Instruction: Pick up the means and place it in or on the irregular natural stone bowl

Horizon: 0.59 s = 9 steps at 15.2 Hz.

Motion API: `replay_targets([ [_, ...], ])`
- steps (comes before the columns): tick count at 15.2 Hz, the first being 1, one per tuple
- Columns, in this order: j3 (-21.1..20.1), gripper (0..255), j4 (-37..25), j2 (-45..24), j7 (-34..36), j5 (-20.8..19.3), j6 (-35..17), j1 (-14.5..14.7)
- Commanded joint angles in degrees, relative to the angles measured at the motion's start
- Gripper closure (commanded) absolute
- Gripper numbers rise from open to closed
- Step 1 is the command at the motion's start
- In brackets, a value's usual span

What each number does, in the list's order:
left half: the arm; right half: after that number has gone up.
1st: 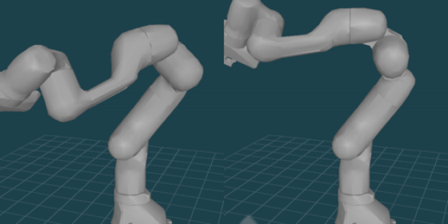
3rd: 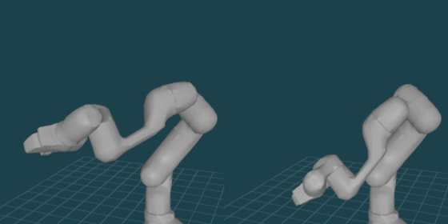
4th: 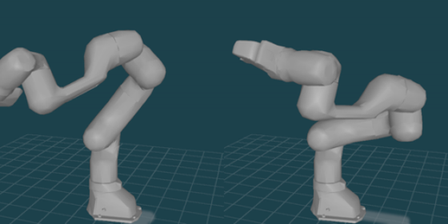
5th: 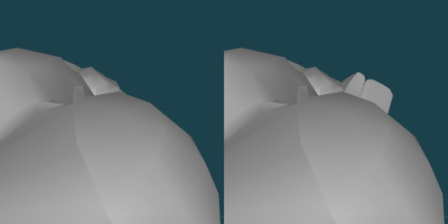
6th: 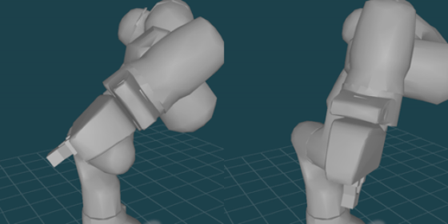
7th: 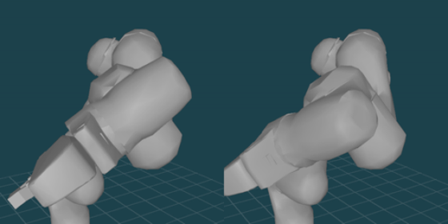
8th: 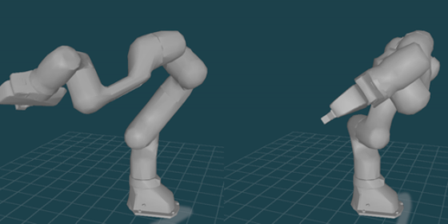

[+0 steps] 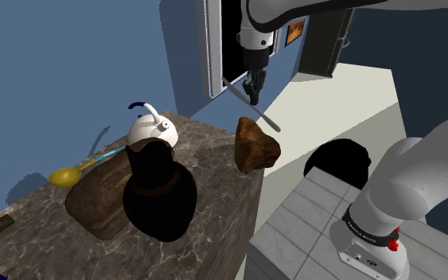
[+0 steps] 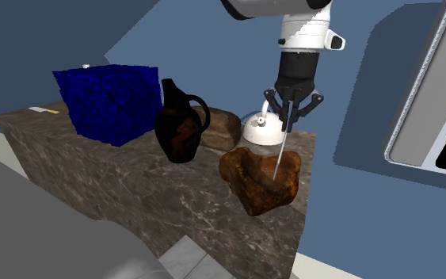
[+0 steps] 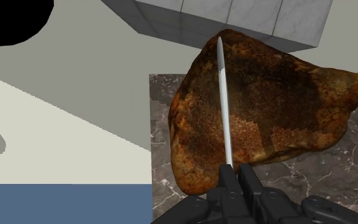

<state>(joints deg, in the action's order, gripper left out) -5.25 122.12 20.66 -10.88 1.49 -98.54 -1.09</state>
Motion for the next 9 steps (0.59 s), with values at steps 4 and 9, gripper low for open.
replay_targets([
  [4,0.0,255,3.8,-0.2,-0.1,0.0,-4.0,0.0],
  [9,-0.1,255,5.7,-0.4,-0.1,0.0,-6.1,0.0],
])
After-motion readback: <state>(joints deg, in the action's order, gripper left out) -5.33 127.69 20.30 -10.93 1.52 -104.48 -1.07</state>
